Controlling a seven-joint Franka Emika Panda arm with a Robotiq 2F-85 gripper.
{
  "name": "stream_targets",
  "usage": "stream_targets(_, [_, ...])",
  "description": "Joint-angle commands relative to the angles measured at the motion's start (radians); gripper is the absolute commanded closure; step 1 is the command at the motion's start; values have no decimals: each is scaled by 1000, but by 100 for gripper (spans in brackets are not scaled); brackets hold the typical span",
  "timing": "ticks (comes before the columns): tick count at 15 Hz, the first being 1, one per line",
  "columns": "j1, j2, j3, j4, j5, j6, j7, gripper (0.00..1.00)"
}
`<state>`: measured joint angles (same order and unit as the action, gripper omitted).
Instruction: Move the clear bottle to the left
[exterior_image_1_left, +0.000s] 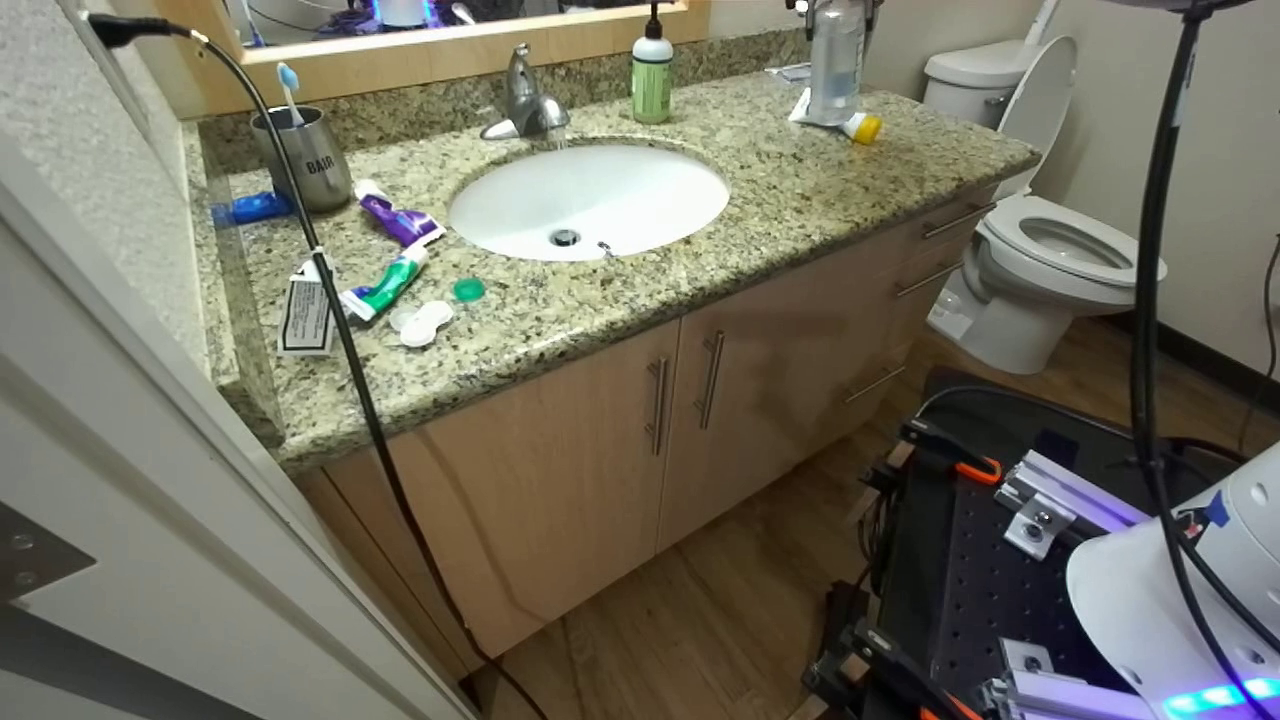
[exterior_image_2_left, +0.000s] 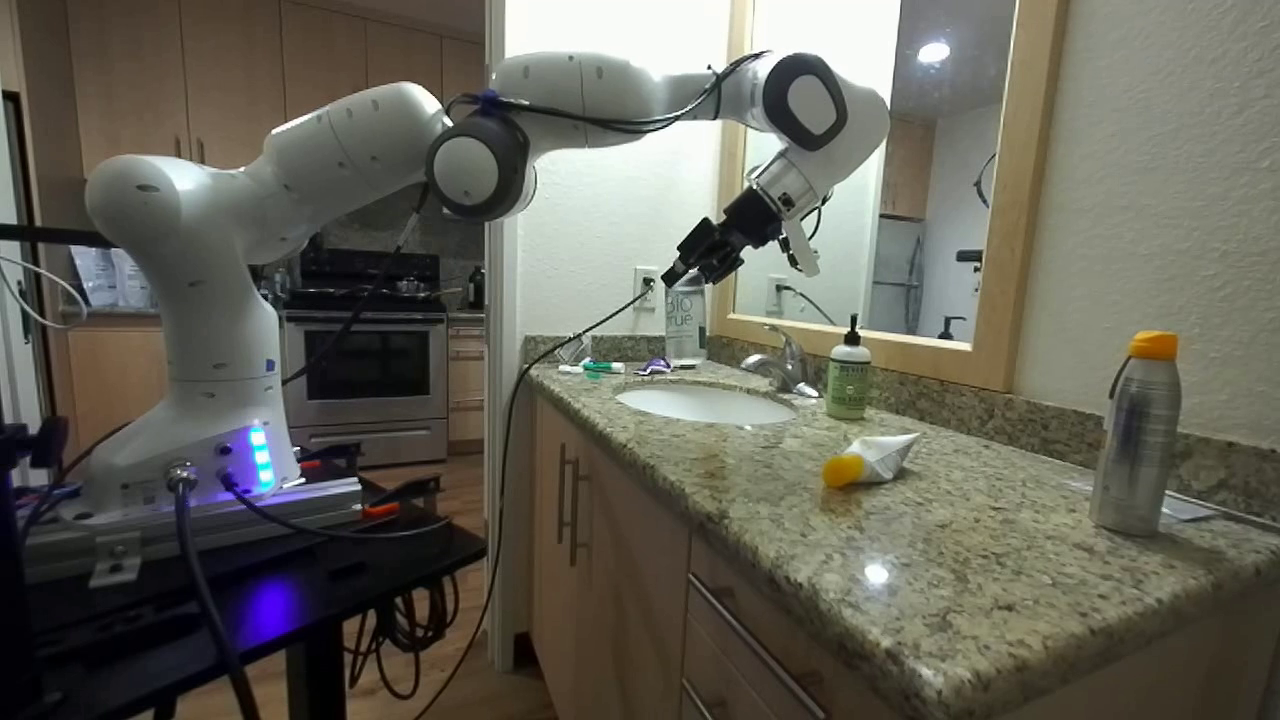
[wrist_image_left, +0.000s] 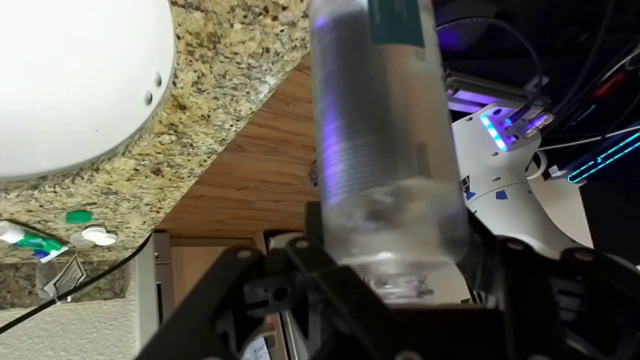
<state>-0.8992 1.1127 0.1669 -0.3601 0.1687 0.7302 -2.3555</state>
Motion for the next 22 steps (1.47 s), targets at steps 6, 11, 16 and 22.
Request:
stream_targets(6, [99, 105, 39, -4, 97, 10, -78, 63])
stream_targets(11, [180, 97, 23, -9, 46, -62, -326, 63])
stream_targets(16, [218, 67, 456, 1, -220, -133, -246, 63])
stream_targets(22, [280, 33, 376, 2, -190, -117, -267, 38])
